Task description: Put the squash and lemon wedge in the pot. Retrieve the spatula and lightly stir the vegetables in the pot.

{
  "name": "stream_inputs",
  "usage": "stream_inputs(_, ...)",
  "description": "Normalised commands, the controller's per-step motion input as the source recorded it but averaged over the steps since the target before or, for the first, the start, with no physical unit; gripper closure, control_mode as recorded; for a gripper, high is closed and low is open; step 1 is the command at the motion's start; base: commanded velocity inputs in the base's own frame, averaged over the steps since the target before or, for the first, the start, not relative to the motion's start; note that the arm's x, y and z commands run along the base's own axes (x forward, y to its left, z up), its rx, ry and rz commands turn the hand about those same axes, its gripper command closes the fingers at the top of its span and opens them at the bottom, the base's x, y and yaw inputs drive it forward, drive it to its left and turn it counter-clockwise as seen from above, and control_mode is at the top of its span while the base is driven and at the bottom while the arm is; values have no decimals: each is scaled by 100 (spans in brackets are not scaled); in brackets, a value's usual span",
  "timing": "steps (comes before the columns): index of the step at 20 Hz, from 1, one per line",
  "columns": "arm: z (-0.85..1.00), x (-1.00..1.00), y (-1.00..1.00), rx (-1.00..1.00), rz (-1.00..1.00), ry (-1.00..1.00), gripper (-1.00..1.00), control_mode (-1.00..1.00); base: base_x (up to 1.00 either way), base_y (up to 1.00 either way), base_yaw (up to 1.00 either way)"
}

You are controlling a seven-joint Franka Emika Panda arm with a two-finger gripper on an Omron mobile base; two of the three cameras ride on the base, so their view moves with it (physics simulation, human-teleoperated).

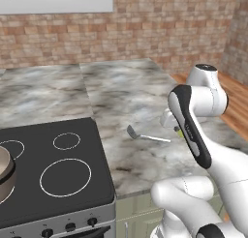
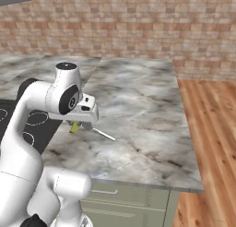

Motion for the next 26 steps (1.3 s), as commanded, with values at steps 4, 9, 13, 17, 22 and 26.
stream_inputs(4, 0, 0, 0, 0, 0, 0, 100, 100, -84, 36, 0)
stream_inputs(9, 0, 0, 0, 0, 0, 0, 100, 100, -100, 85, 0)
stream_inputs(13, 0, 0, 0, 0, 0, 0, 100, 100, -29, 100, -2)
stream_inputs(17, 0, 0, 0, 0, 0, 0, 100, 100, 25, 100, -7)
stream_inputs(22, 0, 0, 0, 0, 0, 0, 100, 100, 19, 90, -10)
stream_inputs(26, 0, 0, 0, 0, 0, 0, 100, 100, 38, 55, -8)
